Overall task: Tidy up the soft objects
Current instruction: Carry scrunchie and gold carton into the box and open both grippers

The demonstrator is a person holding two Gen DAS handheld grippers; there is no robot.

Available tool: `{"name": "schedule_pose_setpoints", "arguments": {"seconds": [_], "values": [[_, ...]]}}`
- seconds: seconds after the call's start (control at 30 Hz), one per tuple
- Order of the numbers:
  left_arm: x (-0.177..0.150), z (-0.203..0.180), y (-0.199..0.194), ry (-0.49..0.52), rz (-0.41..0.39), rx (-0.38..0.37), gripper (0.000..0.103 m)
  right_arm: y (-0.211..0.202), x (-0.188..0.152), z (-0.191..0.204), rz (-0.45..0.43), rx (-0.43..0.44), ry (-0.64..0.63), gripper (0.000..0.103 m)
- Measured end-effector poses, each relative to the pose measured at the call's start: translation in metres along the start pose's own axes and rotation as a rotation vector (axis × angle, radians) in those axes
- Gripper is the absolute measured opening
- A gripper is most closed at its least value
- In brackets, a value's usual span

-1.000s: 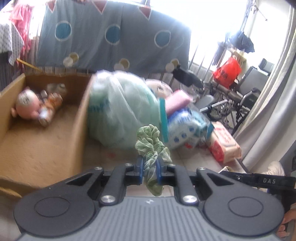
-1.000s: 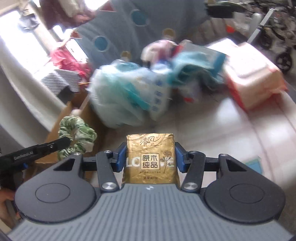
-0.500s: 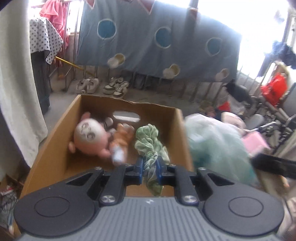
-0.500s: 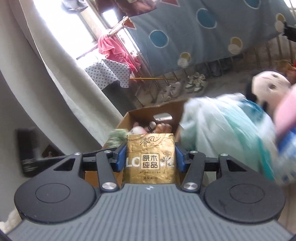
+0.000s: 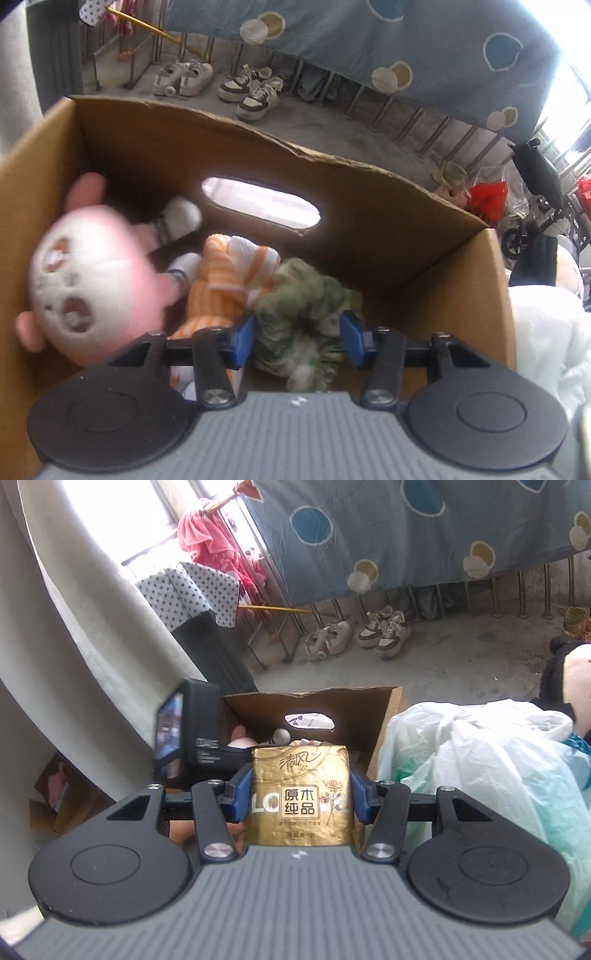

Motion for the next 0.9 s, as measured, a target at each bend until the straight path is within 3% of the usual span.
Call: {"name": "schedule_pose_setpoints", "arguments": {"seconds": [0.1, 0.2, 0.33, 0.43, 0.5, 0.57, 0.67, 0.73, 0.83, 0.9], "values": [[-0.003, 0.006, -0.034, -0.015, -0.046, 0.009, 0.055, 0.009, 0.000, 0.019, 0.013, -0.011, -0.060, 0.051], [-0.005, 0.024, -0.088, -0.032, -0.145, 0.021, 0.056, 0.025, -0.004, 0.039, 0.077, -0.030, -0.113, 0.051], [-0.020, 0.050, -0.158, -0.146, -0.241, -0.081, 0.056, 0.066, -0.011, 0.059, 0.178, -0.093, -0.112, 0.051], [-0.036, 0.061, -0.198, -0.155, -0.287, -0.077, 0.056, 0.103, -0.016, 0.068, 0.232, -0.173, -0.092, 0.052], [-0.041, 0.066, -0.212, -0.149, -0.298, -0.064, 0.056, 0.131, -0.025, 0.068, 0.345, -0.196, -0.051, 0.053], [-0.051, 0.070, -0.224, -0.148, -0.308, -0.056, 0.056, 0.153, -0.035, 0.066, 0.401, -0.251, -0.007, 0.053], [-0.058, 0.072, -0.233, -0.169, -0.304, -0.067, 0.056, 0.170, -0.042, 0.060, 0.389, -0.340, 0.005, 0.064], [-0.062, 0.074, -0.234, -0.178, -0.291, -0.076, 0.056, 0.172, -0.044, 0.056, 0.380, -0.360, -0.013, 0.064], [-0.070, 0.073, -0.237, -0.150, -0.284, -0.078, 0.057, 0.165, -0.043, 0.057, 0.380, -0.311, -0.054, 0.057], [-0.073, 0.068, -0.225, -0.084, -0.233, -0.062, 0.058, 0.156, -0.040, 0.063, 0.366, -0.301, -0.106, 0.059]]}}
Point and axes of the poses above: each gripper's, at about its wrist camera, not at the fingertips, and y roughly the way its jaws point, z to its left, x to its top, the point moved 6 cm from there along y, roughly the way its jaws point, and after that the axes turned 10 degrees about -x, right-handed, at the moved point
